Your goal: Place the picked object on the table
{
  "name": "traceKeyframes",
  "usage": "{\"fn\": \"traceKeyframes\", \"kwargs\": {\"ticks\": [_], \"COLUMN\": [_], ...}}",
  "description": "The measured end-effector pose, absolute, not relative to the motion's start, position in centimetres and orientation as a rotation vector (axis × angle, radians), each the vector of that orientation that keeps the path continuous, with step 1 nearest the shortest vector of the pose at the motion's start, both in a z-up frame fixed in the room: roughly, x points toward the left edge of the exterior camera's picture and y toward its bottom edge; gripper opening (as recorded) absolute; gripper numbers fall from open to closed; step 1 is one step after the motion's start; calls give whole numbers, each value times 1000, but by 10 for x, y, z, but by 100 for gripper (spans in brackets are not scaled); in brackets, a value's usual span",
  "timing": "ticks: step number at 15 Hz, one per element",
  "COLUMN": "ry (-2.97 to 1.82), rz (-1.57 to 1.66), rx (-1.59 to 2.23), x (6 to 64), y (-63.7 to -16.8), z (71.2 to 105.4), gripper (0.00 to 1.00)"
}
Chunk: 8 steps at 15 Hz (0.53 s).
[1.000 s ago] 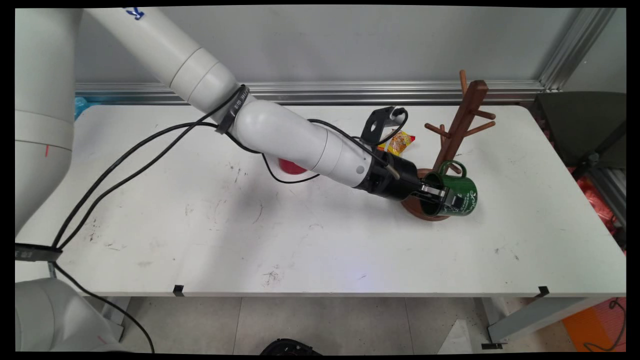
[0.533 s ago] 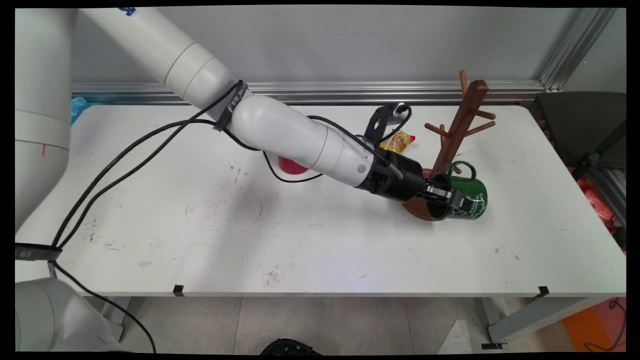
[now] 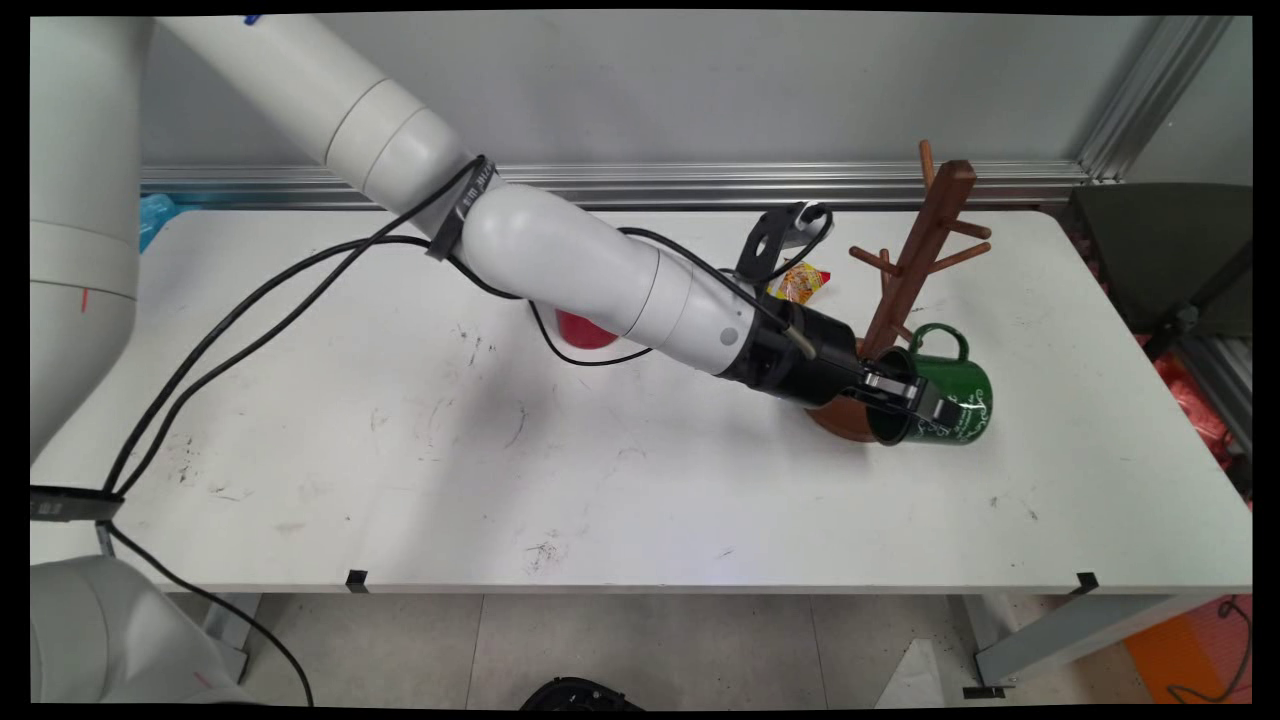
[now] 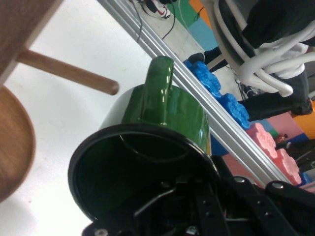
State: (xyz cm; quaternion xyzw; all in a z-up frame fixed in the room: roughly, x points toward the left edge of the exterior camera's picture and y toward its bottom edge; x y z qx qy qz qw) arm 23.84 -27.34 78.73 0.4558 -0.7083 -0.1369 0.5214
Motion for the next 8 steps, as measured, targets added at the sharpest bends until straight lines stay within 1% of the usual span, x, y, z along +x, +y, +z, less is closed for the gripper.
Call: {"fn": "traceKeyframes", "kwargs": {"ticks": [4, 8], "ry": [-1717, -1761], "rz": [-345, -354], "rx": [1090, 1080], "x": [237, 241], "y": [-262, -246], "z": [799, 819], "gripper": [0, 0]}}
